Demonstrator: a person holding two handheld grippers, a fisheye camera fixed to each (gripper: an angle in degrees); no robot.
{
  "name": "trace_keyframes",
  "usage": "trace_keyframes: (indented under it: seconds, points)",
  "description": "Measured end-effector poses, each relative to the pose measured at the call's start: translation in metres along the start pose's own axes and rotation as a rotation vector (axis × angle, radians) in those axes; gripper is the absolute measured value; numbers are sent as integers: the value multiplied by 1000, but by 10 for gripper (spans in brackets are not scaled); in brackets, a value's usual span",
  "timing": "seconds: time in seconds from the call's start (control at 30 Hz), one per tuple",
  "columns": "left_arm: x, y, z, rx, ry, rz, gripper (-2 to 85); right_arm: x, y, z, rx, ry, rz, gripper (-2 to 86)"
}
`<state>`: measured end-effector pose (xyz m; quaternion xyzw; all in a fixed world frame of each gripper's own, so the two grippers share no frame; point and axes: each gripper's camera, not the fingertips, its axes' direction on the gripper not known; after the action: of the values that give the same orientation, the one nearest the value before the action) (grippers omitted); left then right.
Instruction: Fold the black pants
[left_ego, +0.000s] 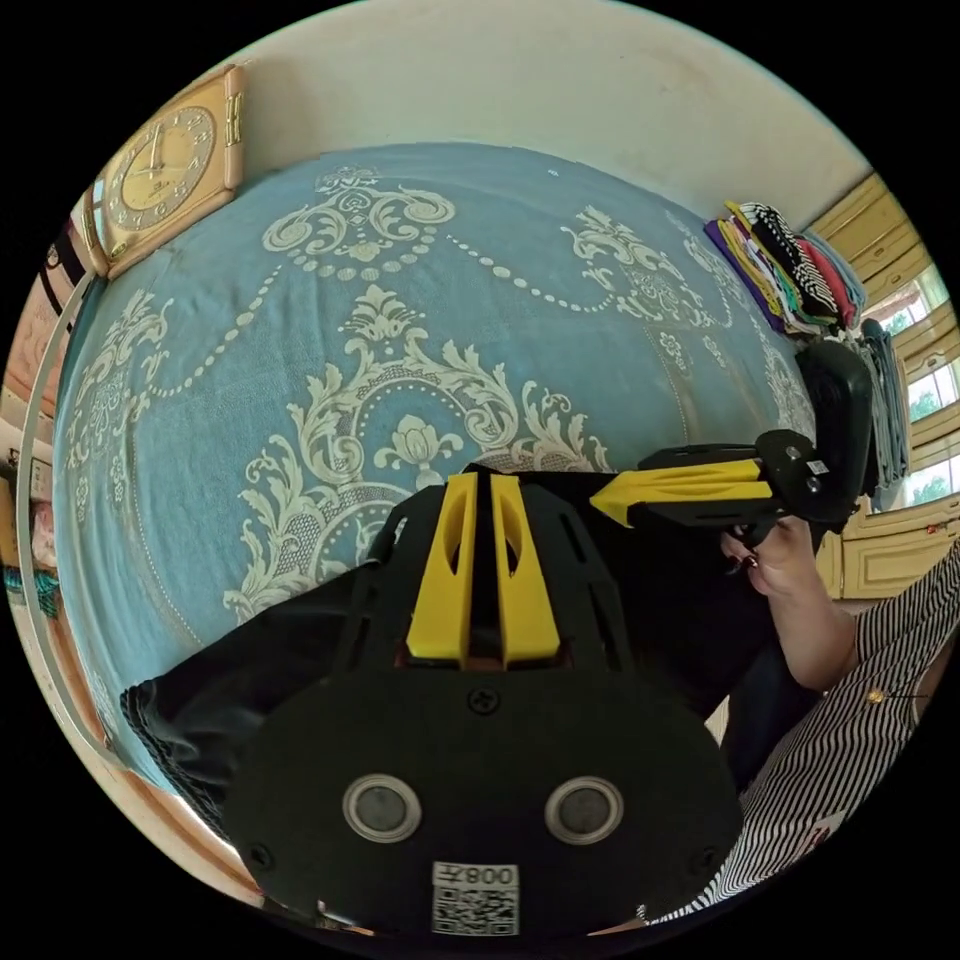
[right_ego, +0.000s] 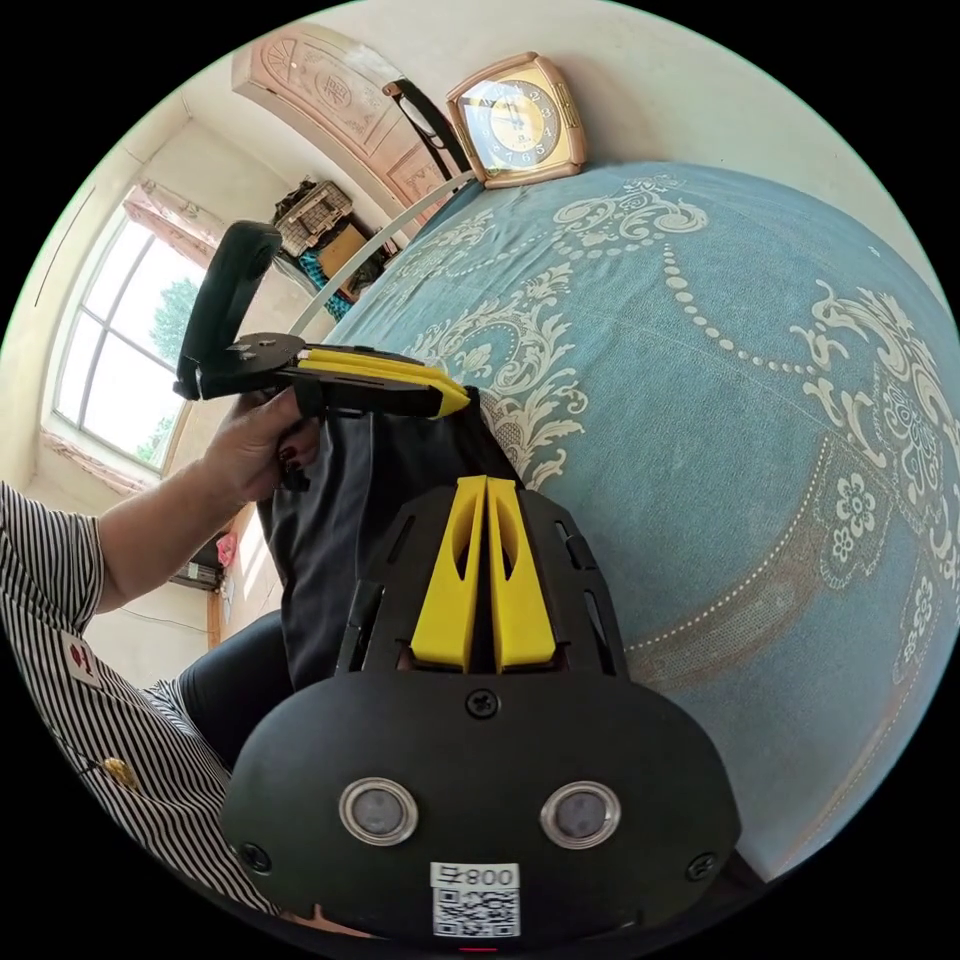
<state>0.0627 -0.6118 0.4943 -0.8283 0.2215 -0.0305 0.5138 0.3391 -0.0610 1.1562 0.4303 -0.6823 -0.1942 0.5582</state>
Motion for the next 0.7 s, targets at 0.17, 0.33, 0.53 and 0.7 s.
trace_keyframes:
  seconds: [0.17, 0.33, 0.53, 0.7]
  points:
    - [10, 17, -13, 37, -49, -33, 8, 3, -3, -5, -4, -37, 3, 1]
    - [-18, 78, -45, 57, -220, -246, 3, -16, -8, -18, 33, -108, -66, 1]
    - [-83, 151, -29, 3, -179, -578, 2, -43, -22, 12, -89, -47, -117, 1]
    - [-66, 173, -57, 121, -211, -618, 2, -45, -31, 5, -79, -104, -80, 1]
